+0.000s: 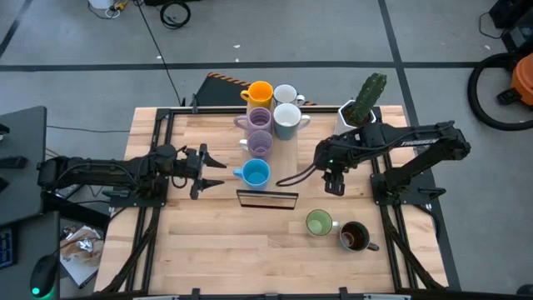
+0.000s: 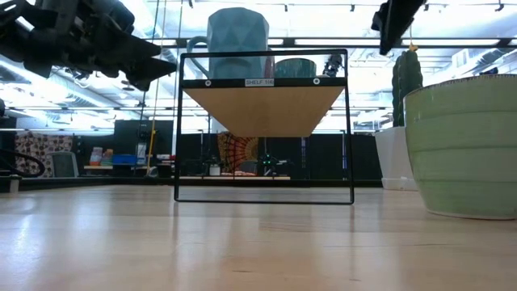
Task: Place coffee mugs
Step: Put the light green mug on the shelf aligned with light blue mug
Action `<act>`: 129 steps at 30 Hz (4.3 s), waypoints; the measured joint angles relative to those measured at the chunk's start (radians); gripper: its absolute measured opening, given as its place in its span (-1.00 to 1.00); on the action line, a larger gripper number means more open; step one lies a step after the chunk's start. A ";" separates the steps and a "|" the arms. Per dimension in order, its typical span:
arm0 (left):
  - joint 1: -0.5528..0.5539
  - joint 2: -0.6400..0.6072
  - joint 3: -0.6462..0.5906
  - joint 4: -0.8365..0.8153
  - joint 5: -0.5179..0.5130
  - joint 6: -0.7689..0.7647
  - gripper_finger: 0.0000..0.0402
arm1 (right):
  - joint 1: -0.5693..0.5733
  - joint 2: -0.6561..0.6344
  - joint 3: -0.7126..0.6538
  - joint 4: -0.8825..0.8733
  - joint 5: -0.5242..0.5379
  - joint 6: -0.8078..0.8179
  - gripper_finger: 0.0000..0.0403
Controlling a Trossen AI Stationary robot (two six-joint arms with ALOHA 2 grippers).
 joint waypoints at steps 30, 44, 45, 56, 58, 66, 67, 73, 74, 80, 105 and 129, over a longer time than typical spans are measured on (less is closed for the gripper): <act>-0.001 0.000 0.000 0.047 0.000 -0.133 0.31 | 0.116 0.326 -0.010 0.064 -0.334 0.043 -0.05; 0.000 0.000 0.000 0.052 -0.018 -0.159 0.31 | 0.169 0.336 -0.103 0.155 -0.254 0.077 -0.07; 0.000 0.000 0.000 0.057 -0.018 -0.159 0.31 | 0.169 0.334 -0.115 0.172 -0.255 0.074 -0.08; 0.000 0.000 0.000 0.060 -0.036 -0.159 0.31 | 0.169 0.337 -0.146 0.253 -0.251 0.087 -0.39; 0.000 0.000 0.001 0.060 -0.036 -0.159 0.31 | 0.169 0.337 -0.147 0.253 -0.237 0.096 -0.43; 0.000 0.000 0.001 0.059 -0.036 -0.160 0.31 | 0.199 0.334 -0.179 0.282 -0.187 0.125 -0.45; 0.000 0.000 0.000 0.059 -0.036 -0.160 0.31 | 0.203 0.334 -0.179 0.282 -0.176 0.128 -0.45; 0.000 0.000 0.000 0.059 -0.036 -0.160 0.31 | 0.211 0.324 -0.187 0.280 -0.151 0.129 -0.51; 0.000 0.000 0.000 0.059 -0.036 -0.160 0.31 | 0.211 0.323 -0.192 0.285 -0.151 0.129 -0.53; 0.000 0.000 0.001 0.058 -0.036 -0.160 0.31 | 0.211 0.316 -0.224 0.327 -0.143 0.131 -0.67; 0.000 0.000 0.000 0.058 -0.014 -0.159 0.31 | 0.213 0.265 -0.198 0.224 -0.160 0.063 -0.91; 0.000 0.000 0.000 0.059 -0.032 -0.151 0.31 | 0.089 0.234 0.120 -0.218 0.006 -0.143 -0.91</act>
